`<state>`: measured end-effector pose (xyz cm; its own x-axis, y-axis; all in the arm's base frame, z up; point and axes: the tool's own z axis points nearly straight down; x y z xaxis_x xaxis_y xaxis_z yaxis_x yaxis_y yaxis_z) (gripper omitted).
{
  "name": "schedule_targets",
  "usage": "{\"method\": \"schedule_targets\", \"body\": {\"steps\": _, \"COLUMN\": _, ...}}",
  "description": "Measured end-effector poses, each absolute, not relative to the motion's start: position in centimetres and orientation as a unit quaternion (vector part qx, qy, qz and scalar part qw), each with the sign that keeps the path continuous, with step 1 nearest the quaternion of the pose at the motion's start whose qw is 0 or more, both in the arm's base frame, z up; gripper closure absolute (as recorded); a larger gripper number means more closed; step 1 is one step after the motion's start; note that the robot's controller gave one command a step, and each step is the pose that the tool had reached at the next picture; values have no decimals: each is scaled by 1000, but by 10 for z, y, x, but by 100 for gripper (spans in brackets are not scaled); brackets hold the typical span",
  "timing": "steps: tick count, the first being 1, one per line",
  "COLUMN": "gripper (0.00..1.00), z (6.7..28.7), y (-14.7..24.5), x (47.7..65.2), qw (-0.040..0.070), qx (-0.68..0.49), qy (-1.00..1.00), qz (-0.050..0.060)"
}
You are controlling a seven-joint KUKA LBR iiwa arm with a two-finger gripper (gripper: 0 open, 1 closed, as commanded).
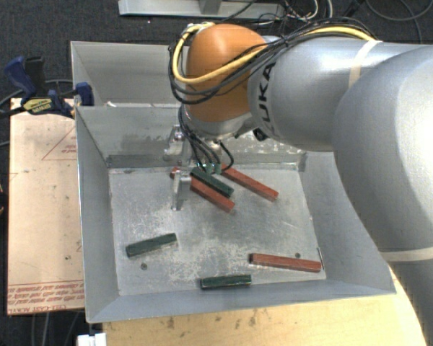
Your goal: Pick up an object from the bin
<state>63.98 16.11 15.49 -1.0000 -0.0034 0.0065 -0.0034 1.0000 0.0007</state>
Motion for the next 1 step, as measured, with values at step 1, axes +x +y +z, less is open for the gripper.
{"method": "schedule_targets", "body": {"steps": 1, "gripper": 0, "z": 160, "y": 161, "x": 642, "qw": -1, "qx": 1, "qy": -1000, "qz": -1}}
